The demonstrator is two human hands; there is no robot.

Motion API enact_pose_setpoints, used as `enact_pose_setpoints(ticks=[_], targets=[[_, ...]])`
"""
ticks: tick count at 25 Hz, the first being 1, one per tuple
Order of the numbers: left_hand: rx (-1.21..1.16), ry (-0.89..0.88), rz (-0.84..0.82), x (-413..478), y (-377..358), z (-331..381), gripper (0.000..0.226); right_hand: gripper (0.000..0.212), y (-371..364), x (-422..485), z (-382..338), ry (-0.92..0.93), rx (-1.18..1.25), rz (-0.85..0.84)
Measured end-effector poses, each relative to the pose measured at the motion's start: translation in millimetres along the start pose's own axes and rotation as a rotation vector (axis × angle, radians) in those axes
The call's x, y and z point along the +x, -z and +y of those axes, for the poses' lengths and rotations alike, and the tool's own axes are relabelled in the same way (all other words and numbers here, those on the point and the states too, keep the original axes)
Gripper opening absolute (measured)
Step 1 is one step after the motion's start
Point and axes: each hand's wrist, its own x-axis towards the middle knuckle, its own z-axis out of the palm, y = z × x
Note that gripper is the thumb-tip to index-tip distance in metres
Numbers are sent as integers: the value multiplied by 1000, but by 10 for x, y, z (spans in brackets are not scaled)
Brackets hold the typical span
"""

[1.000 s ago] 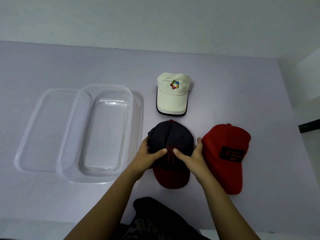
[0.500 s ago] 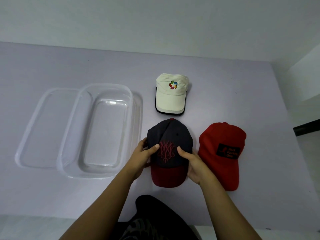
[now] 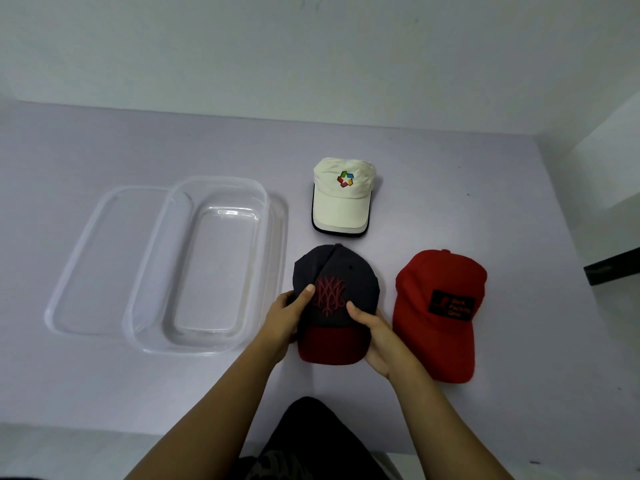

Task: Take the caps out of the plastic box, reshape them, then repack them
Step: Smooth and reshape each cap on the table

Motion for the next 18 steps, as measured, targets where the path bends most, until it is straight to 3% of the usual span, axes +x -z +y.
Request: enact_pose_setpoints(ticks=[6, 9, 12, 15, 18], targets=[[-164, 100, -167, -104, -38, 156, 49, 59, -46, -193, -100, 14, 132, -53], [-327, 79, -247, -223, -41, 240, 53, 69, -79, -320, -278, 98, 128, -92], [-352, -52, -346, -378, -1, 345, 63, 82, -133, -428, -442, 163, 75, -147], [-315, -167, -334, -496, 123, 439, 79, 92, -223, -493, -534, 147, 59, -267], [-325, -200, -248, -628, 283, 519, 59, 95, -451, -516, -520, 137, 82, -341]])
